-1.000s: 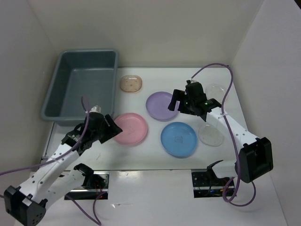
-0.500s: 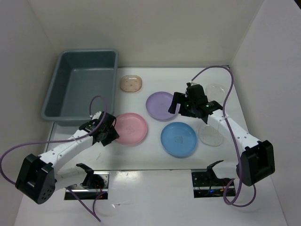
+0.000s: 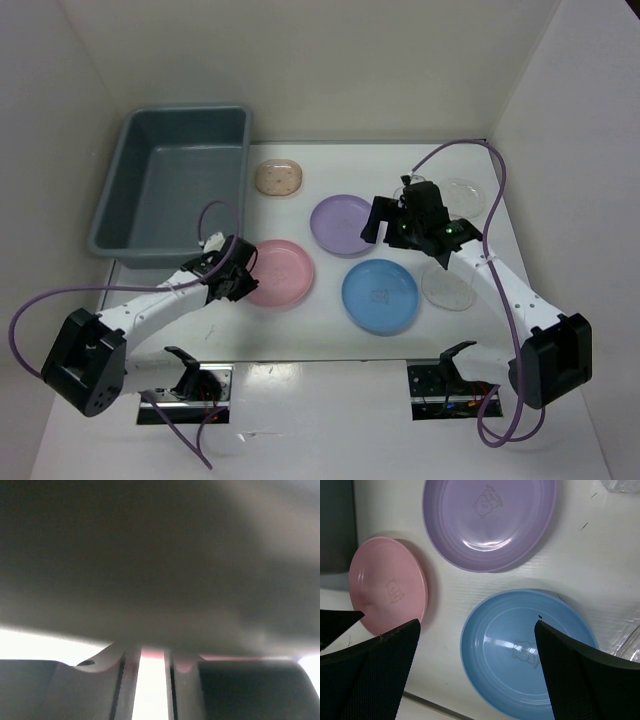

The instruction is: Place the mixed dishes into the plastic bin

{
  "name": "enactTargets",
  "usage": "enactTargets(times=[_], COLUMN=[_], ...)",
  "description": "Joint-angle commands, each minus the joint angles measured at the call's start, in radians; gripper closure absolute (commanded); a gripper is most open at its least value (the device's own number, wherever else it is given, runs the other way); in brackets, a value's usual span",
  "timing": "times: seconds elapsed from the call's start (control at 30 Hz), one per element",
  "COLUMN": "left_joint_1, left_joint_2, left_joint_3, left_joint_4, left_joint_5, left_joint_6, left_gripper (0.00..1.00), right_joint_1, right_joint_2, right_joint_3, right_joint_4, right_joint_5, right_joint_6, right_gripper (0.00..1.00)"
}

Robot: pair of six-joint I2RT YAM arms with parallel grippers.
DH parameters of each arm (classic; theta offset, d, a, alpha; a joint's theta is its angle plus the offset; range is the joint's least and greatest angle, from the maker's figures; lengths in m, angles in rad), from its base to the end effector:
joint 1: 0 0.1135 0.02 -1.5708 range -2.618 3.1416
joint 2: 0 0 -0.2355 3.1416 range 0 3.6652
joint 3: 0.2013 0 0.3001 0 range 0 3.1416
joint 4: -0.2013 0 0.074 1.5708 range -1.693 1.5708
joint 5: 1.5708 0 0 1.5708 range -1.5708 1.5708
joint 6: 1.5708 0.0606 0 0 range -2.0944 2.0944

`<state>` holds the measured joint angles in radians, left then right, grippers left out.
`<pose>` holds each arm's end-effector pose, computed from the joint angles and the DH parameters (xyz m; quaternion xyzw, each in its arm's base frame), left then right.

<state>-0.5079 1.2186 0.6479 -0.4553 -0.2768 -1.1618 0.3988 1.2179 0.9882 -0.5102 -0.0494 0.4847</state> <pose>0.2590 -0.1252 0.1131 -0.3415 0.8915 -0.1083 0.2774 0.3103 0.1340 0.2353 0.0293 0.9142 0.1929 0.3551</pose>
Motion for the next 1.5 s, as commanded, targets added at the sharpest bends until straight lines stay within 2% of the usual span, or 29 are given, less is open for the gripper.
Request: enactTargets(times=[0.0,0.17,0.33,0.53,0.73,0.87,1.0,1.37,1.47], left_joint_1=[-0.069,-0.1,-0.1,-0.251,-0.379,-0.435,-0.46,-0.46,-0.46], left_joint_2=[-0.031,-0.168,-0.2,-0.222,-0.107,0.05,0.087,-0.051,-0.032], left_joint_3=[-0.016,-0.025,0.042,0.012,0.022,0.052,0.047,0.021,-0.001], left_joint_4=[-0.057,-0.154,-0.256,-0.298,-0.26,-0.231,-0.209,-0.243,-0.233], left_joint_5=[0.01,-0.091,-0.136,-0.198,-0.292,-0.351,-0.372,-0.363,-0.372], left_joint_6=[-0.091,-0.151,-0.196,-0.367,-0.492,-0.538,-0.593,-0.667,-0.685], left_gripper=[0.69,0.69,0.71,0.71,0.66,0.64,0.61,0.6,0.59], right_joint_1=[-0.005,-0.005,-0.005,-0.005,-0.005,-0.005,-0.005,-0.005,-0.005], right_joint_2=[-0.024,-0.015,-0.015,-0.024,-0.024,-0.034,-0.043,-0.061,-0.061], right_joint_3=[-0.002,-0.011,-0.029,-0.029,-0.011,-0.011,-0.011,-0.029,-0.029], right_joint_4=[-0.022,-0.011,-0.011,-0.02,-0.03,-0.039,-0.039,-0.039,-0.039], right_joint_5=[0.005,-0.013,-0.023,-0.032,-0.063,-0.072,-0.081,-0.09,-0.099], right_joint_6=[-0.024,-0.024,-0.024,-0.043,-0.078,-0.09,-0.1,-0.109,-0.109], right_gripper=[0.0,0.0,0.0,0.0,0.0,0.0,0.0,0.0,0.0])
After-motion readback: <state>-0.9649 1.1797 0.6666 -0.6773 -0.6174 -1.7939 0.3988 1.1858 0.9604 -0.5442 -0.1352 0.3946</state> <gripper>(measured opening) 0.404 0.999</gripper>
